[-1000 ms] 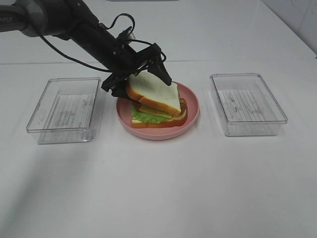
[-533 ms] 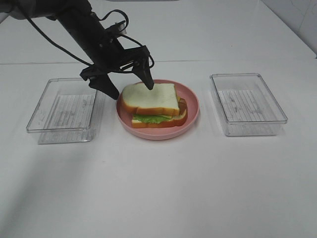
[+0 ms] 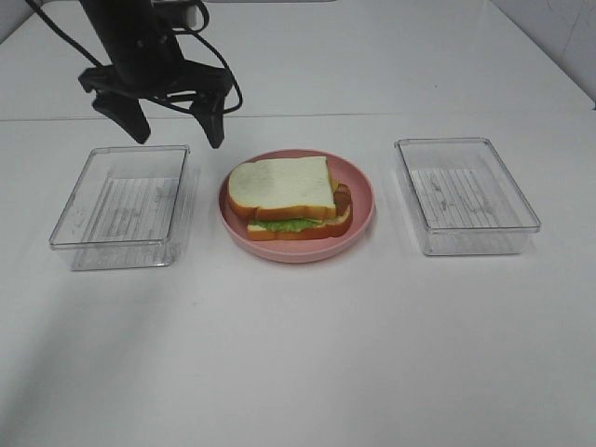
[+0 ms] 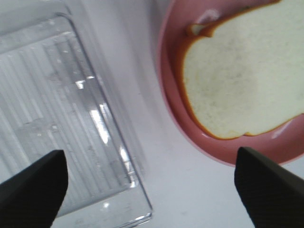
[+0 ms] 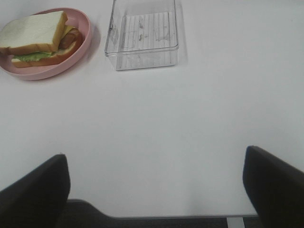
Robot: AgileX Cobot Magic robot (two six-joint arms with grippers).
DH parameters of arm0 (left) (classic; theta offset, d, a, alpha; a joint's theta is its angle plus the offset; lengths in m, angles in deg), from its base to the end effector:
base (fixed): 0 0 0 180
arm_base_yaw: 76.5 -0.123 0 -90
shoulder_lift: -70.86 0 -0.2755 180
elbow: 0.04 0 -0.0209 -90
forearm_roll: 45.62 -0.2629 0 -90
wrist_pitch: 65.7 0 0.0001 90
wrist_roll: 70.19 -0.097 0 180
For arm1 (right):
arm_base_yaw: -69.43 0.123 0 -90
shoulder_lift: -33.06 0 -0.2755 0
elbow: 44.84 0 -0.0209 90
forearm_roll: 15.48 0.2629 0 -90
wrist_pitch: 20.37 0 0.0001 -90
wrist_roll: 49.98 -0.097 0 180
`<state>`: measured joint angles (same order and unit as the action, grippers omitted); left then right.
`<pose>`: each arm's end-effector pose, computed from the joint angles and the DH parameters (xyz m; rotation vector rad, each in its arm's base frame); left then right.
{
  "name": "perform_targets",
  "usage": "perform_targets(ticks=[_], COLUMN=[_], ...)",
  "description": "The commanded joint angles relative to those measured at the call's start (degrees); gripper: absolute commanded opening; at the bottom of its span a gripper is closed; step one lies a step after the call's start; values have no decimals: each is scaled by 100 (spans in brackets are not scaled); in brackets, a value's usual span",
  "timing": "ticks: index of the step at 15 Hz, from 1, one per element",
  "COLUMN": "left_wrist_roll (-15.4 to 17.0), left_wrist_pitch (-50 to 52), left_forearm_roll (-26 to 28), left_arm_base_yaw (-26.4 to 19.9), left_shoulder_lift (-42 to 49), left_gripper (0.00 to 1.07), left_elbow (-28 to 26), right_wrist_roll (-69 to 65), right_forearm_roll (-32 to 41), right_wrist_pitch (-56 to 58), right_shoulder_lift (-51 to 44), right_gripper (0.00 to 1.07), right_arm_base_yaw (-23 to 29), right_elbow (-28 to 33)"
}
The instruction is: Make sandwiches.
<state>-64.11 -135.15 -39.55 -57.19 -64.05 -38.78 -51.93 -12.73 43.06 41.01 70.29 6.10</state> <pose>0.4519 -0.1685 0.2172 0.2996 2.8955 -0.2283 0.0232 0.0045 0.2630 0.0180 2.1350 0.0873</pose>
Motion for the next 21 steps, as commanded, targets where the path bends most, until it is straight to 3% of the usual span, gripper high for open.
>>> perform_targets(ticks=[1,3,6,9,15,19,21], left_wrist_roll=[69,11,-355,-573,-556,-567,-607], left_wrist_pitch=[-613,-613,-613,-613,-584,-120,292], left_forearm_roll=[-573,-665,-550,-418,-332,-292,-292], left_arm_base_yaw=[-252,-665,-1862,-2441,-2550,-2550,-2550], left_shoulder_lift=[453,642,922,1134,1753,2842,3873], left_gripper=[87,87,87,87,86,85,84], left_elbow=[-11,6,52,252,1008,2154,3243], right_wrist_roll=[23,23,23,23,23,23,23], right_forearm_roll=[0,0,0,0,0,0,0], right_wrist_pitch=[-46,-46,-46,-46,-46,-46,-46], right_shoulder_lift=[-149,-149,-149,-149,-149,-149,-149], right_gripper=[94,94,94,94,94,94,94], right_arm_base_yaw=[-17,-17,-17,-17,-17,-17,-17], right_elbow=[23,23,23,23,23,23,23])
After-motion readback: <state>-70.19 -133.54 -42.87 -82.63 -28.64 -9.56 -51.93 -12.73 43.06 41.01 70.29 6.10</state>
